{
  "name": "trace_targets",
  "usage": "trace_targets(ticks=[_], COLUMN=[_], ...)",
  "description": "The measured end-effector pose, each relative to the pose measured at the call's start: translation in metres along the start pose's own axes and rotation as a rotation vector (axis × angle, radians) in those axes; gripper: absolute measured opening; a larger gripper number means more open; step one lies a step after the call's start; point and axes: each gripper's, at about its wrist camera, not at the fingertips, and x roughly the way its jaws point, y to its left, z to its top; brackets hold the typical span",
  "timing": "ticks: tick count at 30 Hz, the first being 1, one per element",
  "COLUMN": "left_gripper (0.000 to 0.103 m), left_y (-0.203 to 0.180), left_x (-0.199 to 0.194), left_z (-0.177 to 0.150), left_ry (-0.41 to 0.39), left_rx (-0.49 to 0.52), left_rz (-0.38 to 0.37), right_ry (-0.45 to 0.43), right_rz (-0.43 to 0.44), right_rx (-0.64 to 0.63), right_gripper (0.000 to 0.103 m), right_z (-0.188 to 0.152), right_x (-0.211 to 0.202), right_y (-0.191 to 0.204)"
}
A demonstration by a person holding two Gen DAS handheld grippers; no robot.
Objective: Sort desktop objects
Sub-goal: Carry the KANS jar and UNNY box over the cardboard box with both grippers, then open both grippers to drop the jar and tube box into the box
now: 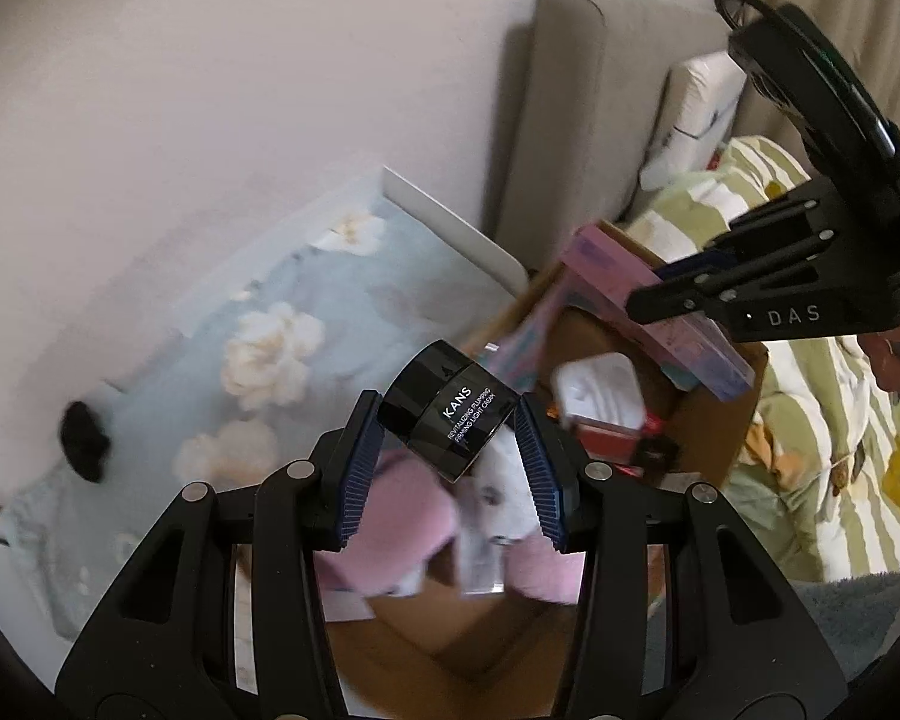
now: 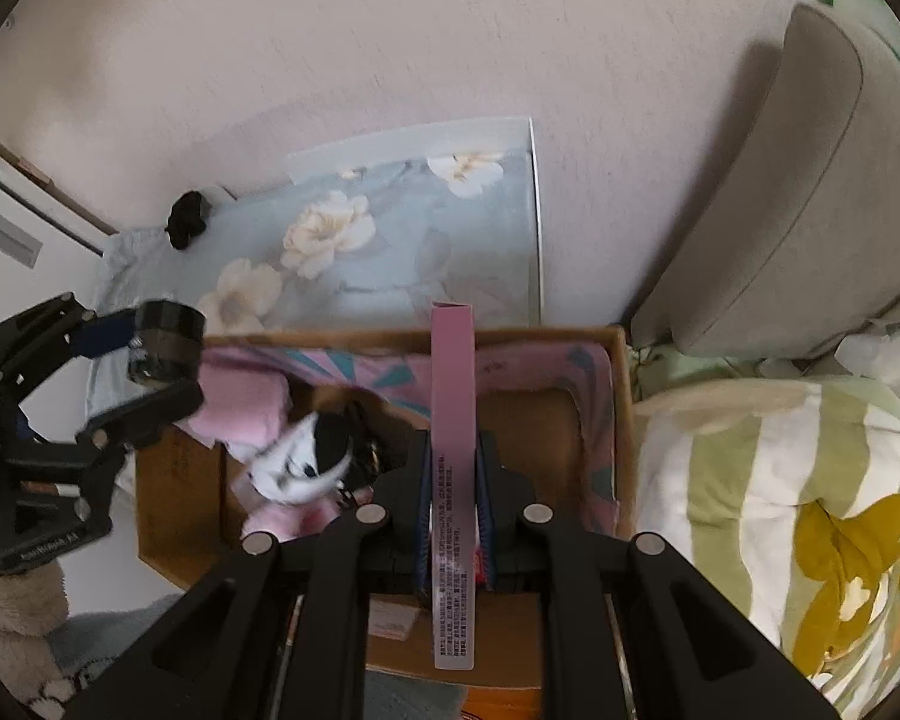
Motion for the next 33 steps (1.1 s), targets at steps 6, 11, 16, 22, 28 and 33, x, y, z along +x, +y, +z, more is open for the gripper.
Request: trace_targets(ticks=[6, 11, 16, 22, 28, 33], left_gripper=[0.042, 0.042, 0.042, 0.103, 0.103, 0.103], left_y=[-0.022, -0.024, -0.027, -0.021, -0.007, 0.006], left_x=[0.014, 0.021, 0.024, 0.018, -0.008, -0.02], left_z=[-0.013, -0.016, -0.019, -0.022, -0.024, -0.029], left_ry=[0.031, 0.048, 0.064, 0.094, 0.055, 0.04], left_rx=[0.011, 0.0, 0.006, -0.028, -0.031, -0.052], left_rz=[-0.005, 0.002, 0.001, -0.046, -0.102, -0.096], right_ry=[0.022, 0.042, 0.071, 0.077, 0.078, 0.023], right_rz=[0.009, 0.012, 0.029, 0.064, 0.128, 0.126], right_rx=[-0.063, -0.099, -0.127, -0.15, -0.088, -0.066], right_gripper=[0.013, 0.013, 0.013, 0.09, 0.102, 0.102], right_z=[-0.011, -0.015, -0.018, -0.022, -0.02, -0.014], right_x=[0.008, 0.018, 0.026, 0.028, 0.02, 0.004], right_y=[0.001, 0.001, 0.002, 0.006, 0.0, 0.005])
